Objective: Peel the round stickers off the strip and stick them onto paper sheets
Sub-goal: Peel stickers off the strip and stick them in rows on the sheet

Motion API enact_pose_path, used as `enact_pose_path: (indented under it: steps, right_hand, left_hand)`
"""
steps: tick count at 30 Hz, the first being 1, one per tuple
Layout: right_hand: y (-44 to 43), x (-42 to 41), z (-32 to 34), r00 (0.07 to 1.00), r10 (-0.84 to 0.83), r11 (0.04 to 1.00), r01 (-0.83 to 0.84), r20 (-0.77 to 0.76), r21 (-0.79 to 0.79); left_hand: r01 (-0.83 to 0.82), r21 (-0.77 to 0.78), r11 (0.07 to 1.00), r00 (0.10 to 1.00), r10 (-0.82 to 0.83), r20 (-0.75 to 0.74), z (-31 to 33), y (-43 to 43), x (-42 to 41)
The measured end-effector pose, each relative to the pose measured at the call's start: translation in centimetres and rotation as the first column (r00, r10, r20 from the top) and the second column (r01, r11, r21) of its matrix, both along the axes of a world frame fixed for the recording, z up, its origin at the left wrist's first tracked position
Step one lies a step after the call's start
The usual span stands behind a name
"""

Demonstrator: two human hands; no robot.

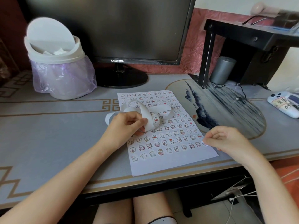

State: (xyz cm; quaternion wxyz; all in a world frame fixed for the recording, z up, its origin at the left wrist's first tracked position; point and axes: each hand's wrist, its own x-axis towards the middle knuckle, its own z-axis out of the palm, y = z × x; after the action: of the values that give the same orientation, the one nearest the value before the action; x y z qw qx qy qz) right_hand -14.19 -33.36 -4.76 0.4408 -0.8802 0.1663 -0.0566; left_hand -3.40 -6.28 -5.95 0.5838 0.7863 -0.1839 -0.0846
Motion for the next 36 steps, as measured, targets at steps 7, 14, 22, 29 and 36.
enact_pose_path:
  steps: [7, 14, 22, 29, 36]
  right_hand:
    - [-0.24, -0.36, -0.65, 0.999, -0.016, 0.999, 0.018, 0.046, -0.043]
    - [-0.72, -0.33, -0.85, 0.994, -0.072, 0.997, 0.073, 0.079, -0.012]
    - [0.06, 0.04, -0.91, 0.993, -0.079, 0.995, 0.084, 0.091, -0.047]
    - [-0.16, -0.22, -0.9, 0.993, -0.077, 0.997, 0.079, 0.091, -0.02]
    - [-0.89, -0.68, -0.81, 0.999, 0.004, 1.0, -0.005, 0.044, 0.023]
  left_hand:
    - [0.009, -0.006, 1.0, 1.0, -0.009, -0.002, -0.07, -0.07, -0.07]
    - [0.016, 0.014, 1.0, 1.0, -0.016, 0.018, 0.1, -0.11, -0.2]
    - [0.013, 0.021, 1.0, 1.0, -0.014, 0.024, 0.13, -0.07, -0.25]
    - [0.01, 0.028, 1.0, 0.999, -0.01, 0.031, 0.07, 0.03, -0.14]
    - [0.01, 0.03, 1.0, 0.999, -0.011, 0.032, 0.06, -0.01, -0.22]
